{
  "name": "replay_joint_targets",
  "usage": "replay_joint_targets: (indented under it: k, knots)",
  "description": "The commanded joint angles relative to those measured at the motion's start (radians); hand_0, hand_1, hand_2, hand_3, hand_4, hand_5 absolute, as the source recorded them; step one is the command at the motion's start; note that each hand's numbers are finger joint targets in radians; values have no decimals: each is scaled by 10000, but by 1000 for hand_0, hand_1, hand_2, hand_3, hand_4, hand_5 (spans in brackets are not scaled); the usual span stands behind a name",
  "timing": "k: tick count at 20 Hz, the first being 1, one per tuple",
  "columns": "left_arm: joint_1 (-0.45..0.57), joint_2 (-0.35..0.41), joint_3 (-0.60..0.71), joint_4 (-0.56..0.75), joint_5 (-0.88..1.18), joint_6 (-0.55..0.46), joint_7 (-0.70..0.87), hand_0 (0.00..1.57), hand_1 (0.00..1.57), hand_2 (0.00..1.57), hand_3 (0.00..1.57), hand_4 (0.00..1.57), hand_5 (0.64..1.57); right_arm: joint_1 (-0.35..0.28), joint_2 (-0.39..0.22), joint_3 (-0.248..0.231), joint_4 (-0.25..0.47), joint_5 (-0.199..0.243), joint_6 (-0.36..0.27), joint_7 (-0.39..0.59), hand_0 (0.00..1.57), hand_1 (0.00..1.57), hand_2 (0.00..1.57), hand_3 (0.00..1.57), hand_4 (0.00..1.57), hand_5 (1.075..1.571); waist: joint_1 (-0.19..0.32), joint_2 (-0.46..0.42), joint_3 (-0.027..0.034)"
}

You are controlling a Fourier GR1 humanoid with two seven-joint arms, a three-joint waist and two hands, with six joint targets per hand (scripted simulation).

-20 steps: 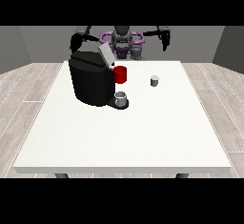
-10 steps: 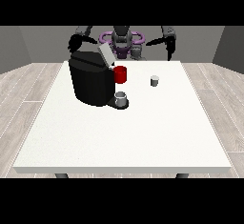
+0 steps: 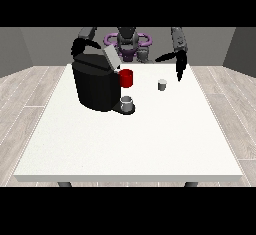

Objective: Insert the coffee pod into the coffee machine and close the lid

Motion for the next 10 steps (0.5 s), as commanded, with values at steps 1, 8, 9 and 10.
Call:
replay_joint_targets:
  k: [1,8,9,10]
  knots:
    - [-426,29,151,1504,-483,240,-566,0,0,0,0,0,1571,199,151,560,-346,67,-19,453,0,0,0,0,337,1571,-222,88,-1]
    - [-785,329,-209,2446,-1297,50,-626,0,0,0,0,0,1571,-557,78,208,194,409,-578,1074,0,0,0,0,371,1571,-4,150,-2]
    - [-747,-140,-838,1771,-1634,158,-138,0,0,113,0,0,1571,-736,-297,-605,1335,-61,-226,155,0,0,0,0,389,1571,342,205,5]
    - [-1336,-319,-886,1833,-1737,257,200,0,0,198,0,0,1571,-1435,-115,-535,1561,273,-758,491,0,0,0,0,407,1571,481,223,4]
